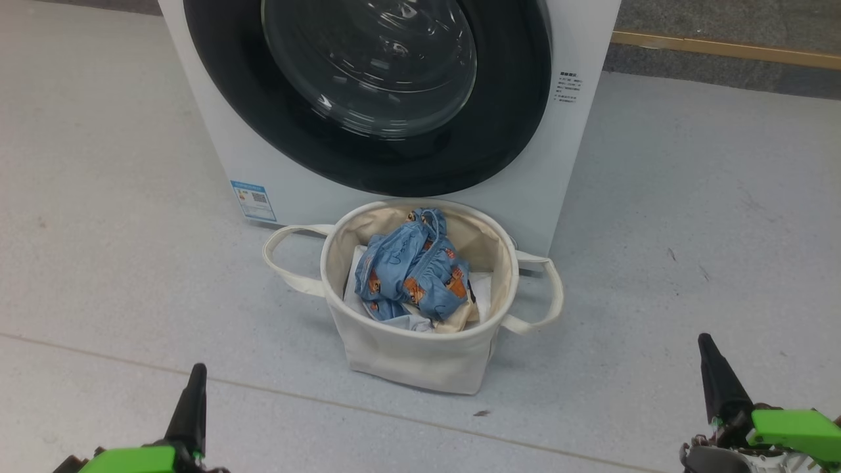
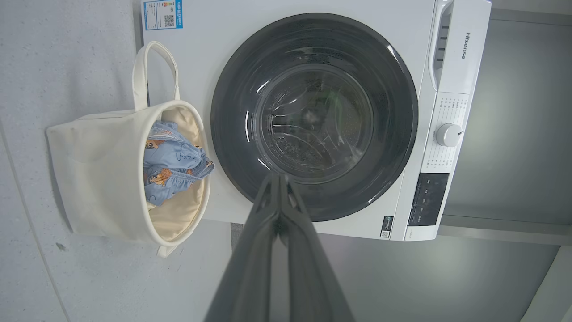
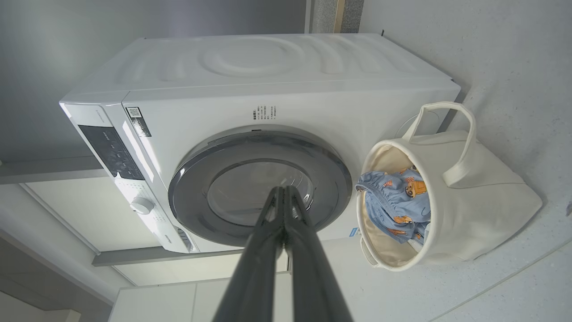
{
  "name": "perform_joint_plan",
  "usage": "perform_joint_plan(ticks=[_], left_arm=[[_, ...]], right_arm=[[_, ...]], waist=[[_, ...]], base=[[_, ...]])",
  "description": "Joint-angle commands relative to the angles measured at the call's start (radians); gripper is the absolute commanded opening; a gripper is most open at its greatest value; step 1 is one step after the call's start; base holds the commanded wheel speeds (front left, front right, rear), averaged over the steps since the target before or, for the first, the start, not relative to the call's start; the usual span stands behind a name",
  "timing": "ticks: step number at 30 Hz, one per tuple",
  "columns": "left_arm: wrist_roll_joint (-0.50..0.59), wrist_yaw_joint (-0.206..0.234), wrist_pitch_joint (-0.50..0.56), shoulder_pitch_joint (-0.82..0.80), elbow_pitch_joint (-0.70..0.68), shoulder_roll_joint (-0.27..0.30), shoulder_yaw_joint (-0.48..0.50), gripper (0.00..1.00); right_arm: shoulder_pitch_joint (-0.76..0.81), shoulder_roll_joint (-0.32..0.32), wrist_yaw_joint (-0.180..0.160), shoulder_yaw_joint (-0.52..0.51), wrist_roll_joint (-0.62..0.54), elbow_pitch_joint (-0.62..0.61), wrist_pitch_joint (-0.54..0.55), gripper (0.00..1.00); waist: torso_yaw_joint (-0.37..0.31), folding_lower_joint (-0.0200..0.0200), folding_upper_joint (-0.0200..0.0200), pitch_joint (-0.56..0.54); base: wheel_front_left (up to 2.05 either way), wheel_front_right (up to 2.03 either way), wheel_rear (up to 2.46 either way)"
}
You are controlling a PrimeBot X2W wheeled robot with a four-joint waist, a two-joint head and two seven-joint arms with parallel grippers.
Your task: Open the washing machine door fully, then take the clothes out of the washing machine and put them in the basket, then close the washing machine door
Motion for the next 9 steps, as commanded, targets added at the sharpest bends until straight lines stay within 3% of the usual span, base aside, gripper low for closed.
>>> perform_joint_plan(ticks=[1,9], left_arm=[[-0.003,-0.007,0.008,-0.043,-0.036,0.007,0.034,0.0],[-0.003,-0.007,0.008,-0.043,-0.036,0.007,0.034,0.0]], right_arm=[[-0.049,-0.006,0.0,0.017,-0.007,-0.031,0.005,0.0],[-0.049,-0.005,0.0,0.016,-0.008,-0.031,0.006,0.0]], waist=[[0.0,0.0,0.0,0.0],[0.0,0.0,0.0,0.0]], base=[[0.0,0.0,0.0],[0.0,0.0,0.0]])
